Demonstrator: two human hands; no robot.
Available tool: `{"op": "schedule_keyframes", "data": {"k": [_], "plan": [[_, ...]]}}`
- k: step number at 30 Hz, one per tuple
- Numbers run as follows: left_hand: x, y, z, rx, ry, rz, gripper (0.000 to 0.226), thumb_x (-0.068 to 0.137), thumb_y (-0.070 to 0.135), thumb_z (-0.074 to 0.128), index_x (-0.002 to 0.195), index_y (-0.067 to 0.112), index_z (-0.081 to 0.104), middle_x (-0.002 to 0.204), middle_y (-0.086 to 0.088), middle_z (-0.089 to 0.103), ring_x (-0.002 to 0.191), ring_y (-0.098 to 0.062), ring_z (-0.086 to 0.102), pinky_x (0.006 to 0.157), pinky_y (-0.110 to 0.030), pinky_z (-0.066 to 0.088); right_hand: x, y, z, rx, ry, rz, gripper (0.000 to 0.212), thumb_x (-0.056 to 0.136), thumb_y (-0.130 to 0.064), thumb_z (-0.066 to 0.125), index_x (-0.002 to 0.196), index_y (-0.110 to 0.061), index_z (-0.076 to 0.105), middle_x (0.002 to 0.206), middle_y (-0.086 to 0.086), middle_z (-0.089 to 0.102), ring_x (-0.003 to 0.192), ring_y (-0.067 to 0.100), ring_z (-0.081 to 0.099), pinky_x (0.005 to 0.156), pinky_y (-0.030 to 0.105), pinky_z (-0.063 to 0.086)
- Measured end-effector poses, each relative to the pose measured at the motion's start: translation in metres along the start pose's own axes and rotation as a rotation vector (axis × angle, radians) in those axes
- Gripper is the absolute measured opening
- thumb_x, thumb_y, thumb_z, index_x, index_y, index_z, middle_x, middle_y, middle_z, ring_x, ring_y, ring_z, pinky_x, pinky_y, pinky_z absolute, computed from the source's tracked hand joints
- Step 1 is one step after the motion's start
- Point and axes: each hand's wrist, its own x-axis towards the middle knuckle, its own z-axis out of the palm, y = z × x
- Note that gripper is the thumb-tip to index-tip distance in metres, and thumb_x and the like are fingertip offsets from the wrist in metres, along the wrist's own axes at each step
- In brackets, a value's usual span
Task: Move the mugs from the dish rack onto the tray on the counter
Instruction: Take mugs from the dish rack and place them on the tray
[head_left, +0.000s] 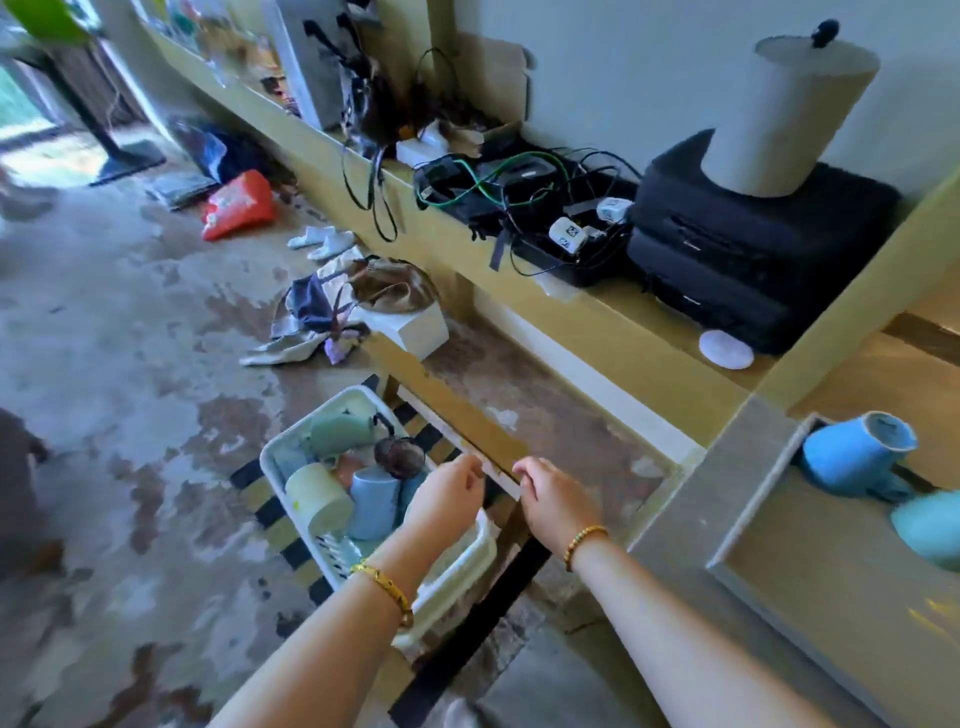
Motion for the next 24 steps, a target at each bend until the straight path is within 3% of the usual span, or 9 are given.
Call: {"op": "schedule_keyframes", "data": {"k": [4,6,8,11,15,20,24], "plan": [[0.001,-0.057,-0.017,0.019,0.019,-0.121,0.017,0.092,0.019,0.043,0.105,0.017,0.054,0.097,-0.009,0.066,0.083,-0.023,0.058,0.068,-0.031,0.045,0.013,-0.029,0.038,-0.014,-0.152,-0.042,0.027,0.096,-0.016,0.034,0.114,-0.018,0.054,0.118,0.001,0.058,0.1,0.022,0.058,0.08,0.034,0.051],[0.003,-0.079,-0.02,0.019,0.021,-0.181,0.022,0.092,0.02,0.044,0.11,0.013,0.055,0.097,-0.006,0.064,0.089,-0.024,0.059,0.066,-0.027,0.04,0.021,-0.038,0.053,-0.033,-0.218,-0.058,0.027,0.097,-0.017,0.033,0.116,-0.018,0.052,0.117,0.001,0.057,0.098,0.022,0.058,0.076,0.032,0.05],[0.003,-0.1,-0.022,0.0,0.007,-0.251,0.028,0.092,0.022,0.046,0.117,0.013,0.054,0.111,-0.005,0.064,0.101,-0.025,0.059,0.072,-0.025,0.04,0.029,-0.044,0.068,-0.048,-0.286,-0.06,0.028,0.097,-0.018,0.033,0.118,-0.019,0.051,0.121,0.001,0.056,0.096,0.02,0.058,0.074,0.029,0.048],[0.005,-0.13,-0.02,-0.056,-0.016,-0.351,0.03,0.094,0.022,0.044,0.122,0.012,0.049,0.121,-0.009,0.058,0.105,-0.026,0.057,0.081,-0.031,0.047,0.042,-0.053,0.089,-0.049,-0.41,-0.053,0.03,0.098,-0.021,0.034,0.123,-0.02,0.049,0.127,0.002,0.053,0.103,0.02,0.057,0.086,0.034,0.05],[0.011,-0.163,-0.022,-0.074,-0.029,-0.461,0.045,0.096,0.021,0.04,0.14,0.015,0.032,0.137,-0.011,0.047,0.12,-0.026,0.051,0.09,-0.031,0.043,0.069,-0.068,0.118,-0.083,-0.581,-0.073,0.032,0.098,-0.023,0.036,0.129,-0.018,0.043,0.127,0.003,0.051,0.103,0.02,0.057,0.09,0.037,0.05],[0.031,-0.197,-0.033,-0.129,0.014,-0.574,0.05,0.096,0.015,0.037,0.144,0.014,0.023,0.125,-0.013,0.055,0.096,-0.025,0.058,0.071,-0.027,0.044,0.113,-0.093,0.159,-0.041,-0.767,0.001,0.044,0.097,-0.027,0.041,0.139,-0.017,0.032,0.128,0.006,0.047,0.108,0.021,0.054,0.085,0.031,0.044],[0.051,-0.23,-0.041,-0.268,0.054,-0.715,0.06,0.094,0.014,0.037,0.149,0.018,0.013,0.139,-0.011,0.045,0.102,-0.022,0.057,0.073,-0.026,0.046,0.144,-0.11,0.201,-0.057,-0.886,0.018,0.044,0.096,-0.031,0.042,0.133,-0.008,0.035,0.121,0.008,0.047,0.11,0.024,0.05,0.095,0.034,0.041]]}}
